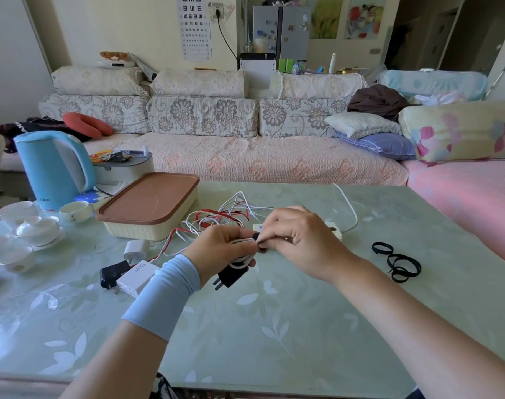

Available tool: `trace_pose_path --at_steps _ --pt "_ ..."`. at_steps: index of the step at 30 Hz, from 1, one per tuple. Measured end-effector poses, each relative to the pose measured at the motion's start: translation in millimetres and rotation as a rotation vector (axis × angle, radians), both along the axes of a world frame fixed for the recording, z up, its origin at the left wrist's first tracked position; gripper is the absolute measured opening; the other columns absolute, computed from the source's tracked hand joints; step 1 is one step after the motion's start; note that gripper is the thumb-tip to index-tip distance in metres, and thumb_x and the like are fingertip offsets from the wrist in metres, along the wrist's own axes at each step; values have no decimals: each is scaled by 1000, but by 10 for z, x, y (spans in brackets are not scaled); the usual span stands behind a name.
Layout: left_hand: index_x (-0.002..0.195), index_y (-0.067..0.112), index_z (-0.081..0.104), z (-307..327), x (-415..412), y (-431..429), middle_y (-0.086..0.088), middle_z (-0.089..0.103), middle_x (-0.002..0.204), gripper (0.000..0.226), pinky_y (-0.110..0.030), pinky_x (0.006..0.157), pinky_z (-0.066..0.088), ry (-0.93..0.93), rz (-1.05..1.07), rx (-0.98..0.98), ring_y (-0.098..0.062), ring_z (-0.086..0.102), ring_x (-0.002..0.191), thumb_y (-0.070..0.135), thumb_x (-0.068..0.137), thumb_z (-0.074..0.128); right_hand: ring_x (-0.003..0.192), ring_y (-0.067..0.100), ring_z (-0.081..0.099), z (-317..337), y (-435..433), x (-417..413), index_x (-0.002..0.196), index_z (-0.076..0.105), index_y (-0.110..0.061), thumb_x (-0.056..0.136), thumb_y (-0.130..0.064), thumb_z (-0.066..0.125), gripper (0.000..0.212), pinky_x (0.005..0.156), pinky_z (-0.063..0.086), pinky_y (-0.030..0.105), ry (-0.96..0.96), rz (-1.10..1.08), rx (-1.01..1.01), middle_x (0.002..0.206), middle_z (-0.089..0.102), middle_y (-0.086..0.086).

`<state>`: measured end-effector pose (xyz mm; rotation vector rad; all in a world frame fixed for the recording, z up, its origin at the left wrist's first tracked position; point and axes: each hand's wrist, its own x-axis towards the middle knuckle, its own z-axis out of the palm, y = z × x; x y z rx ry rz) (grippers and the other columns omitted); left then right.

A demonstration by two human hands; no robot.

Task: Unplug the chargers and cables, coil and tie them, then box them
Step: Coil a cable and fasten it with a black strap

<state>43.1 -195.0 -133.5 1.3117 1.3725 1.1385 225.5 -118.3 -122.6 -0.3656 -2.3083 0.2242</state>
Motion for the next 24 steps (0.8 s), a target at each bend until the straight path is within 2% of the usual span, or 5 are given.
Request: trace_pose_path --at_steps 5,11,14,18,24 --pt "94 22 75 -2 33 7 -9 74 84 15 -29 68 55 167 76 140 -17 70 70 11 85 71 75 4 60 -59 -14 -73 80 80 -16 76 -11 83 7 71 41 14 140 -44 -329 84 63 -10" --pt "100 24 75 9 40 -3 -11 73 84 30 -34 72 57 62 45 145 -18 68 73 26 70 79 71 3 61 -57 48 -59 77 68 -24 69 -9 87 25 72 46 21 190 -101 -720 80 68 -7" --pt "87 23 78 -10 95 11 -6 67 65 17 -29 54 49 75 109 137 -17 56 56 30 73 83 73 7 62 -89 25 -51 96 65 -16 74 -7 85 32 70 54 27 149 -77 -927 87 70 -2" --pt "77 20 78 -37 123 66 -1 73 71 7 -26 64 51 3 203 37 -14 63 63 14 79 77 71 10 62 -91 2 -43 109 60 -15 76 1 80 42 58 59 37 89 -19 -907 89 65 1" --pt "96 4 76 -32 0 75 -12 75 96 30 -29 77 57 -107 42 -216 -23 72 87 14 68 83 78 7 61 -70 61 23 117 60 -26 73 7 79 58 77 51 24 -67 119 -829 94 67 1"
